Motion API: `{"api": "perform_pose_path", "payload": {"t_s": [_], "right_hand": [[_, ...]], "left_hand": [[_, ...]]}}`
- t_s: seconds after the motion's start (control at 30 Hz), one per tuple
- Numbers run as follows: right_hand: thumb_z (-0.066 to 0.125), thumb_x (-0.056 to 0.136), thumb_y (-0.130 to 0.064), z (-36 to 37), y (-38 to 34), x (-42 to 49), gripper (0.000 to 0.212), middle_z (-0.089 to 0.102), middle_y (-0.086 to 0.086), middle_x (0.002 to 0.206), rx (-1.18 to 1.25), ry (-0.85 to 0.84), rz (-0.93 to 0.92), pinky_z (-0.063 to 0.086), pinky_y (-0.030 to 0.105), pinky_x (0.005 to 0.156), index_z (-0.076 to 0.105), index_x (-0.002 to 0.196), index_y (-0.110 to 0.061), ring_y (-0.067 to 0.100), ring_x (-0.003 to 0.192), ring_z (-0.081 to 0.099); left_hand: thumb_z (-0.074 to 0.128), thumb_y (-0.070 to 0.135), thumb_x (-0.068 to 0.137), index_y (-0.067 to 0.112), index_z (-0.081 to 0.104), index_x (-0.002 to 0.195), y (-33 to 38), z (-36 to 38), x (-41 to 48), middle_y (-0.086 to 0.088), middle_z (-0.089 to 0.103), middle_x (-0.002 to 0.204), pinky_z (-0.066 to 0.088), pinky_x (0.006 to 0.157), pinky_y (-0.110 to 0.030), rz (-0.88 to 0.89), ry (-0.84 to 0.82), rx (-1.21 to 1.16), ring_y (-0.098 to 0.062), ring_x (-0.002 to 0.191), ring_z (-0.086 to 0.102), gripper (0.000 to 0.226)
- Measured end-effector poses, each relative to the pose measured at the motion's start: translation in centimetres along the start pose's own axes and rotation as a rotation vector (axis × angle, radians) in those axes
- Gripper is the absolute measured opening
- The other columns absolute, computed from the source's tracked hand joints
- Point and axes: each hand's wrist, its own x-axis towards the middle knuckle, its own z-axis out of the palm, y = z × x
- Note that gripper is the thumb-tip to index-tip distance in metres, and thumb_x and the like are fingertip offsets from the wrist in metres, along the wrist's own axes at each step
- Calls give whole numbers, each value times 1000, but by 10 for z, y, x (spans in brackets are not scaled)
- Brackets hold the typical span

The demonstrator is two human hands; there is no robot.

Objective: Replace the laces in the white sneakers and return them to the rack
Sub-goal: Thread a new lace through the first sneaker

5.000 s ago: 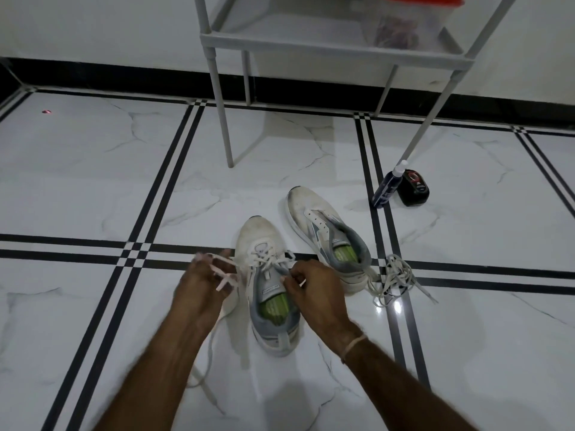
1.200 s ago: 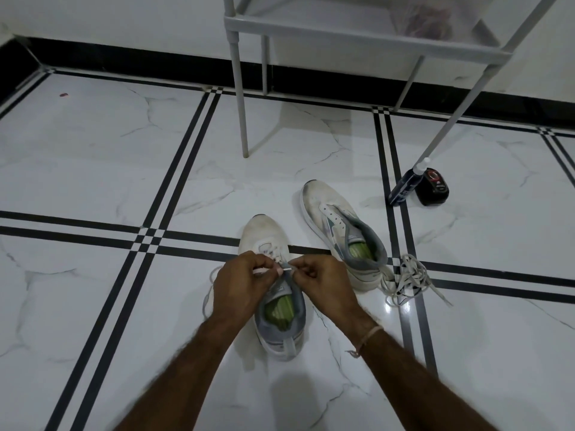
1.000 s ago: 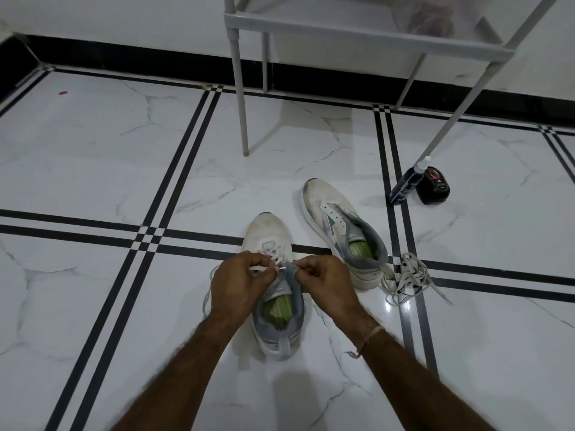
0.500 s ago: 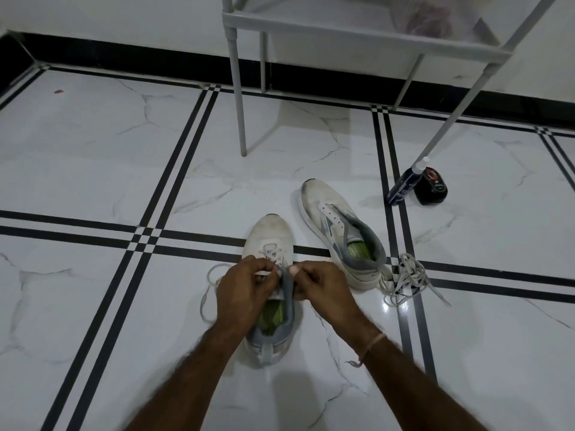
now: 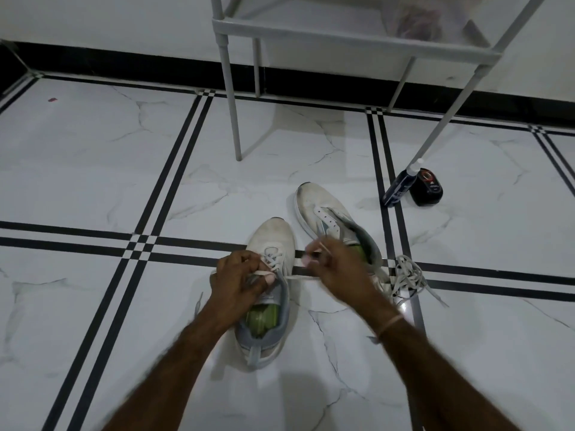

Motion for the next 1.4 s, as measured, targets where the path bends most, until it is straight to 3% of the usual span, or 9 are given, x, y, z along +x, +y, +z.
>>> {"api": "perform_pose_path", "payload": {"t_s": [0.1, 0.3, 0.43, 0.63, 0.87, 1.07, 1.27, 1.33, 1.4], "right_hand": [[73, 89, -31, 29, 10, -11, 21, 68, -1, 83, -75, -142, -35, 47, 26, 70, 75, 86, -10, 0, 74, 59], [44, 108, -27, -21, -7, -3, 23, 56, -2, 67, 1065, 213, 328, 21, 17, 45, 57, 91, -19, 3, 47, 31], [44, 109, -24, -11, -16, -4, 18, 62, 7, 81, 783, 137, 311, 27, 17, 44, 55, 103, -10, 3, 47, 39], [67, 77, -64, 30, -2, -7, 42, 70, -8, 80, -147, -109, 71, 57, 38, 75, 68, 83, -22, 9, 79, 67], [45, 108, -26, -9, -18, 3, 30, 60, 1, 77, 1084, 122, 367, 23, 20, 46, 62, 85, -16, 6, 51, 37], [66, 85, -60, 15, 8, -2, 37, 63, -8, 71, -278, -134, -34, 49, 31, 66, 62, 75, -24, 6, 70, 61], [62, 102, -30, 14, 9, -4, 26, 64, -8, 73, 125, 238, 67, 48, 30, 72, 63, 76, -24, 3, 72, 59], [65, 99, -36, 12, 8, -5, 19, 66, -7, 94, 52, 164, 129, 53, 35, 82, 62, 108, -19, 7, 88, 62], [63, 98, -42, 9, 1, -4, 55, 58, -5, 124, 118, 68, 188, 50, 35, 99, 43, 143, -18, 10, 112, 58]], "left_hand": [[57, 62, 74, 28, 72, 112, 5, 3, -4, 10, 52, 135, 30, 106, -39, -1, 2, 23, -17, 127, 38, 53], [60, 66, 78, 38, 70, 108, -3, 3, -13, 9, 58, 127, 43, 104, -36, 28, 64, -156, -15, 126, 45, 42], [76, 44, 83, 36, 61, 124, 2, 7, -18, 10, 54, 127, 55, 96, -45, 22, 126, -259, -4, 120, 53, 43], [87, 21, 76, 24, 42, 140, 4, 7, -21, 1, 44, 132, 50, 87, -16, -65, 226, -282, -7, 111, 53, 78], [85, 32, 78, 26, 56, 121, 1, 3, -24, 8, 69, 100, 52, 73, -12, -127, 210, -276, -3, 90, 66, 52], [71, 51, 87, 27, 70, 100, 0, 5, -26, 13, 71, 89, 58, 76, -33, -58, 242, -118, -6, 85, 67, 27], [51, 62, 88, 24, 69, 90, -2, 5, -23, 11, 66, 78, 49, 64, -26, 21, 240, 57, -9, 72, 62, 41], [53, 58, 88, 24, 68, 86, 1, 7, -25, 10, 64, 74, 52, 63, -33, 31, 257, 81, -10, 68, 60, 37], [59, 56, 89, 25, 69, 88, 1, 6, -26, 12, 66, 75, 55, 65, -37, 7, 259, 86, -9, 69, 62, 33]]}}
